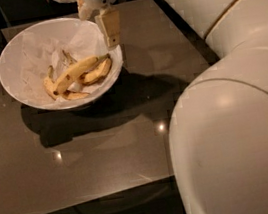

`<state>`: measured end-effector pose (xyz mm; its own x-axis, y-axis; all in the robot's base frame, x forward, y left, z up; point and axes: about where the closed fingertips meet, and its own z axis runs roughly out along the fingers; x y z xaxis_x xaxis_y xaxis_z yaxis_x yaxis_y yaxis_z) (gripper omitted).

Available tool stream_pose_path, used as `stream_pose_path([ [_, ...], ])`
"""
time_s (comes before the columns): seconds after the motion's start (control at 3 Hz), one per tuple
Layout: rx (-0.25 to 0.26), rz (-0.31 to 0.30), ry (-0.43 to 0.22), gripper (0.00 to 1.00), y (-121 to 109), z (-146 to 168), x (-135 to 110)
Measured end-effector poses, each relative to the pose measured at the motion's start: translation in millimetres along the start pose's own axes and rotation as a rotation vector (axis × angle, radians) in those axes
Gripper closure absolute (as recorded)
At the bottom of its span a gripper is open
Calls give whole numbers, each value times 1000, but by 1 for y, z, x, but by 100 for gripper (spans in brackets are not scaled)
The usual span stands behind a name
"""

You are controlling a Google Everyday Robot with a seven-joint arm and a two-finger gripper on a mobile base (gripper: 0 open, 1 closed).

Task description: Pick banana from white bowl

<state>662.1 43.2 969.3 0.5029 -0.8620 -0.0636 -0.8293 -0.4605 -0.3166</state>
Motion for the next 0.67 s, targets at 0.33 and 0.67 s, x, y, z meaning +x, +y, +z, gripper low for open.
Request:
stream_pose_path([
  [0.33, -21, -11, -10, 33, -5, 12, -3],
  [0.67, -37, -7, -22, 36, -5, 22, -3],
])
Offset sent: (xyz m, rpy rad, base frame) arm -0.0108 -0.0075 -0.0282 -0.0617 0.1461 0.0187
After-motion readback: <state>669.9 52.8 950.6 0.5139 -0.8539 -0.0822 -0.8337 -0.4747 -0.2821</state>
